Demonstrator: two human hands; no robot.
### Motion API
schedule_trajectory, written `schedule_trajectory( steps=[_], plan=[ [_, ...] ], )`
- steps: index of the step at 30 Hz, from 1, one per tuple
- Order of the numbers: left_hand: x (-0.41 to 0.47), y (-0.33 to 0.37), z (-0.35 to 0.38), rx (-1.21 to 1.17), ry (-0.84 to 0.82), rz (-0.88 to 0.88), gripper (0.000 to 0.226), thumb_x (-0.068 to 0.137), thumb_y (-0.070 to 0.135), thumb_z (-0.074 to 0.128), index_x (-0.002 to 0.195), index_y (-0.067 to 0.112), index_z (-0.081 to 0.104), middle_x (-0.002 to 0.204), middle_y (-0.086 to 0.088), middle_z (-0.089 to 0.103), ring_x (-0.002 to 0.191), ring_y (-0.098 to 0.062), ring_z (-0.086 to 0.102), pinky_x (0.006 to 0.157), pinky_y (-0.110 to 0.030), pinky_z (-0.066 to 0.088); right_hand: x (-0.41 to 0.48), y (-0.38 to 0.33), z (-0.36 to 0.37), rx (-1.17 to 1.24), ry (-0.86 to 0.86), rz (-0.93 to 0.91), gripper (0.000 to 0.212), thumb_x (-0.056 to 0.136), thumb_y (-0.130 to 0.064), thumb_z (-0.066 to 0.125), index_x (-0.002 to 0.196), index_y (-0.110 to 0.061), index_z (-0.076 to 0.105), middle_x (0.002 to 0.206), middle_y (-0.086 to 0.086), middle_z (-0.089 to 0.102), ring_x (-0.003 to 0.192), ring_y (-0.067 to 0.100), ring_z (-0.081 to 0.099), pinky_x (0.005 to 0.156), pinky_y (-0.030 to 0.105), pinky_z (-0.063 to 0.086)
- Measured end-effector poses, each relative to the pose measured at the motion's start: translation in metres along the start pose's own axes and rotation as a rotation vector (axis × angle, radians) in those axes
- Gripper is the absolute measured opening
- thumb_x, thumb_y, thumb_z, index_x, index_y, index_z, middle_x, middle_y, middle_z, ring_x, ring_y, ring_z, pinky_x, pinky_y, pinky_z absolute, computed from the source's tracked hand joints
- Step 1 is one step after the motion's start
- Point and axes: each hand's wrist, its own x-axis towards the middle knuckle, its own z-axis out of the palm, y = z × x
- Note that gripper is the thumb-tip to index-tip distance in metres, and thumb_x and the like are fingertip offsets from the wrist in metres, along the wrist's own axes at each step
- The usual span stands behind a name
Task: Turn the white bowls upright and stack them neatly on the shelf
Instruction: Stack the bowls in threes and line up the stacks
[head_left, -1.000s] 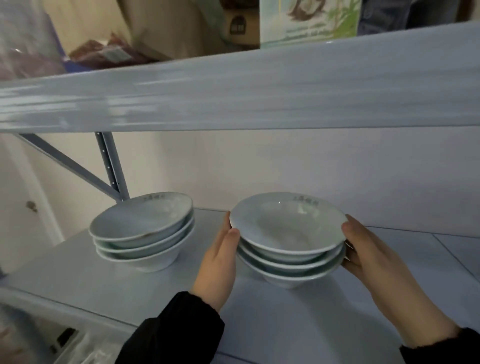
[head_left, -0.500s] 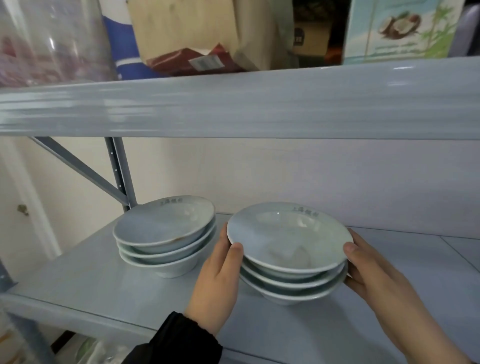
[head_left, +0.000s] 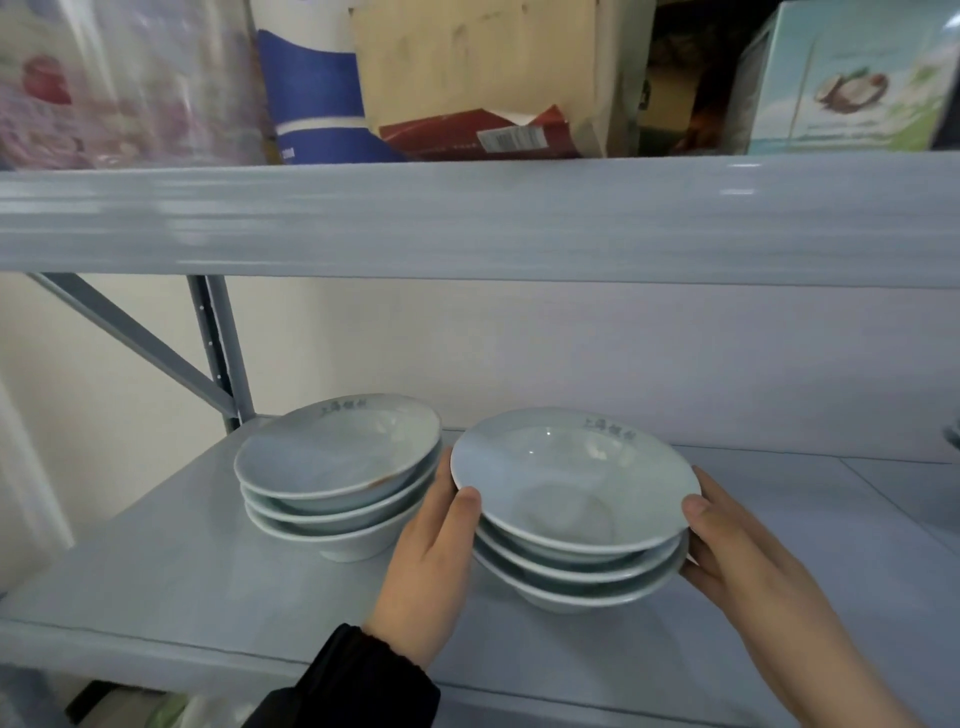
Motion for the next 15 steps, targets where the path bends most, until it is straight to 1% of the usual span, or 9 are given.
schedule_trajectory(
  steps=[2,4,7,10,13,15],
  plan=[
    [-0.001,-0.002,-0.002,-0.011,0.006,-0.011,0.045,0.104,0.012,0.035,0.130,0.046,0.050,0.119,0.043,0.056,0.115,0.024,0.045,0.082,0.004,0.033,-0.004,0.000,0.002,0.008,0.025,-0.002,0.036,0.093,-0.043,0.062,0.127,-0.054,0.061,0.125,-0.019,0.068,0.116,0.003,0.065,0.104,0.041,0.049],
    [-0.001,-0.002,-0.003,-0.018,0.006,-0.016,0.044,0.104,0.013,0.035,0.131,0.045,0.049,0.119,0.045,0.055,0.114,0.025,0.044,0.082,0.005,0.033,-0.006,0.001,0.004,0.010,0.041,0.001,0.034,0.098,-0.034,0.056,0.127,-0.052,0.062,0.123,-0.019,0.069,0.115,0.003,0.065,0.104,0.040,0.049],
    [-0.001,-0.004,-0.004,-0.014,0.003,-0.024,0.043,0.104,0.014,0.036,0.132,0.045,0.049,0.118,0.045,0.055,0.113,0.026,0.044,0.081,0.005,0.033,-0.008,0.000,0.006,0.021,0.041,0.016,0.034,0.096,-0.041,0.060,0.128,-0.053,0.060,0.127,-0.019,0.067,0.118,0.003,0.064,0.104,0.039,0.048],
    [0.000,-0.004,-0.007,-0.010,-0.005,-0.038,0.042,0.104,0.017,0.038,0.131,0.047,0.048,0.118,0.046,0.054,0.113,0.027,0.043,0.081,0.006,0.032,-0.008,0.000,0.008,0.034,0.051,0.024,0.033,0.097,-0.041,0.056,0.128,-0.053,0.060,0.129,-0.018,0.066,0.119,0.005,0.063,0.103,0.039,0.048],
    [0.000,-0.002,-0.010,-0.012,0.001,-0.045,0.039,0.103,0.019,0.042,0.124,0.052,0.048,0.113,0.051,0.053,0.110,0.030,0.041,0.079,0.008,0.030,-0.009,-0.002,0.010,0.045,0.058,0.041,0.030,0.097,-0.042,0.056,0.122,-0.057,0.062,0.128,-0.020,0.066,0.120,0.004,0.062,0.105,0.039,0.047],
    [0.000,0.000,-0.011,-0.013,0.024,-0.046,0.037,0.103,0.020,0.043,0.120,0.053,0.046,0.107,0.057,0.049,0.106,0.035,0.038,0.078,0.010,0.028,-0.009,-0.004,0.010,0.046,0.056,0.055,0.031,0.097,-0.044,0.054,0.126,-0.053,0.062,0.129,-0.022,0.065,0.120,0.001,0.061,0.108,0.038,0.045]
  ],
)
